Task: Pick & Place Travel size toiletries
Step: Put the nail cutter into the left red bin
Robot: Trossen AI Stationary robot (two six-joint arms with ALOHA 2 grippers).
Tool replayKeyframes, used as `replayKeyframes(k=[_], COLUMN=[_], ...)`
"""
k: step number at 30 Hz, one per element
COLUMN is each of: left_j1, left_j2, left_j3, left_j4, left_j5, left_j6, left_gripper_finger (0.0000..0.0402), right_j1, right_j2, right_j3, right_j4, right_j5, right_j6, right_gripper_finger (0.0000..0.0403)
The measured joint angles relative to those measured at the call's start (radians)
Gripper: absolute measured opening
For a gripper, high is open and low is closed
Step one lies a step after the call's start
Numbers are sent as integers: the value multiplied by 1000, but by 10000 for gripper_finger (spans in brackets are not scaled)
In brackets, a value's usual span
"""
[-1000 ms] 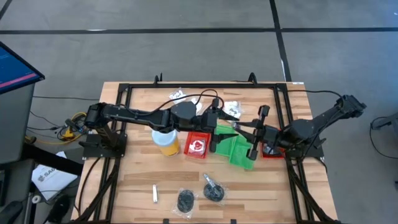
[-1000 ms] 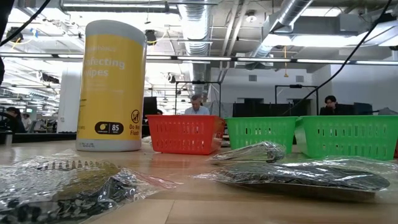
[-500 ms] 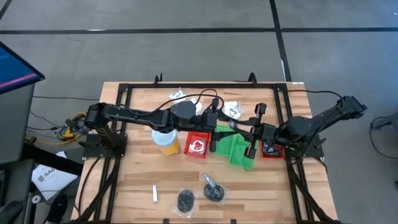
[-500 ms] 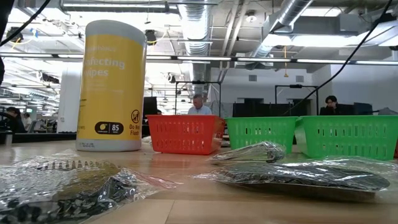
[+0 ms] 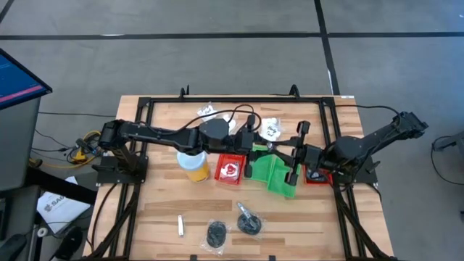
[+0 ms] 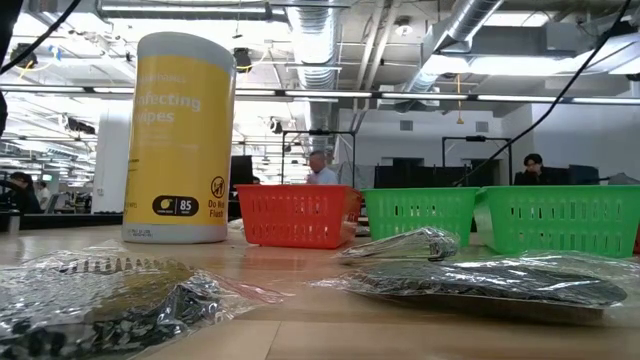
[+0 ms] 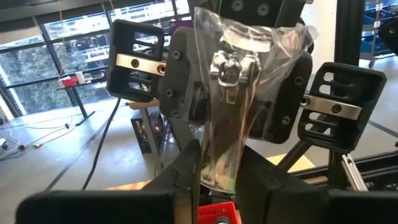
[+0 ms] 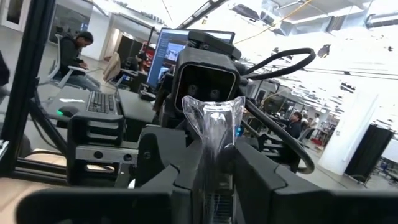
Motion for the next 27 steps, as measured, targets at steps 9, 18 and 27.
replayKeyframes(k=[9,18,27], left_j1=[0,0,0], left_j2=[0,0,-7], left_j3=[0,1,0], left_j4=[-27,-171,-379], left_j5=[-23,-134,-256], left_j6=[5,2,-41], left_gripper_finger=[6,5,5], right_j1=[2,10,31], right_j2=[0,-11,-18], right_j3=[0,-1,-1], right_j4=[-3,-6,-16], right_j5=[1,86,121], right_j6=[-21,-45,-51], right_gripper_finger=[91,93,94])
